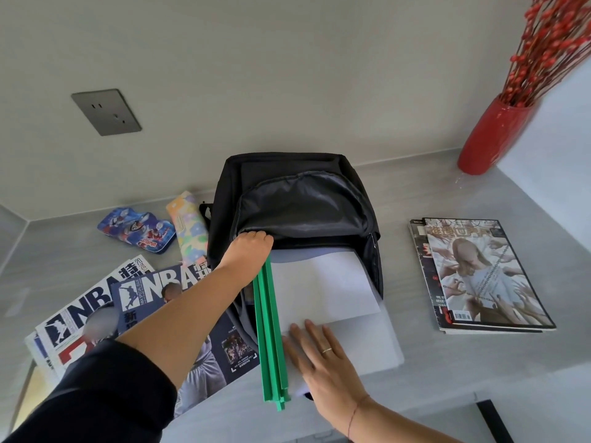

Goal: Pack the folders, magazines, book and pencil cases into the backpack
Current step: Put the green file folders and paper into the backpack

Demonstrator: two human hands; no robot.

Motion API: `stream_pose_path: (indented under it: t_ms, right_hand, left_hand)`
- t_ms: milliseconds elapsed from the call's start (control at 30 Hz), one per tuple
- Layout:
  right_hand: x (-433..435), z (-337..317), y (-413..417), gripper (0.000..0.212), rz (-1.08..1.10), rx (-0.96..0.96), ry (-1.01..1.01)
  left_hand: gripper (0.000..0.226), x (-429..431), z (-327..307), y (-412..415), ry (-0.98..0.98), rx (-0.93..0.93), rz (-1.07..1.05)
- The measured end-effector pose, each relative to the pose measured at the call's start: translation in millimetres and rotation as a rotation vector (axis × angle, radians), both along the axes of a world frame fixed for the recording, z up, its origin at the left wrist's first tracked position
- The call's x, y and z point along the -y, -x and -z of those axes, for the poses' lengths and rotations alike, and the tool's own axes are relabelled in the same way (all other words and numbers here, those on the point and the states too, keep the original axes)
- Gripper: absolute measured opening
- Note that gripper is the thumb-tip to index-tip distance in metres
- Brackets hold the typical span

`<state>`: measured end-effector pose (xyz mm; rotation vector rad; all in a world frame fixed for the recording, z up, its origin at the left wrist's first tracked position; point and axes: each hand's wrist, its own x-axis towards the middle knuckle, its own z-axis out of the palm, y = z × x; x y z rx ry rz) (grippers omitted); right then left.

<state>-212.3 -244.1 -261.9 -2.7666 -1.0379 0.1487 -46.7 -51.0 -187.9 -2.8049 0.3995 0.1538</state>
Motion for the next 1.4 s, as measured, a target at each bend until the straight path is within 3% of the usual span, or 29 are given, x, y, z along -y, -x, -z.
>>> stream_pose_path:
  t_ms: [100,267,433,967,1067,1167,1300,1400]
  right_hand:
    - [-6,-5,-10,0.084,0.027,-0.04,0.047]
    - [-22,-10,-39,0.067,0.097,-0.055,0.036]
    - [-35,-25,-77,0.065,0.085,-0.09,0.044]
    - [-43,-11,-135,0.08,0.127,-0.137,0.075]
    - [-26,-20,-129,0.084,0.083,-0.207,0.023]
    - [10,-30,-118,0.074,0.075,-0.27,-0.075]
    - [75,-34,-114,0.051,0.347,-0.126,-0.268]
    - [123,-29,-127,0.049,0.605,-0.074,-0.241]
  left_hand:
    - [0.042,0,-2,1,0.016,-0.009,0.01]
    - [0.042,0,-4,-1,0.045,-0.034,0.024]
    - [0.04,0,-7,-4,0.066,-0.035,0.042]
    - [0.037,1,-2,-2,0.181,-0.07,-0.048]
    - [0.04,-2,7,8,0.278,0.098,-0.006]
    - [0.044,-4,19,31,0.375,0.352,0.005]
    - [0.034,12,27,59,0.465,0.5,-0.009]
    - [0.03,51,24,65,0.599,0.438,0.014]
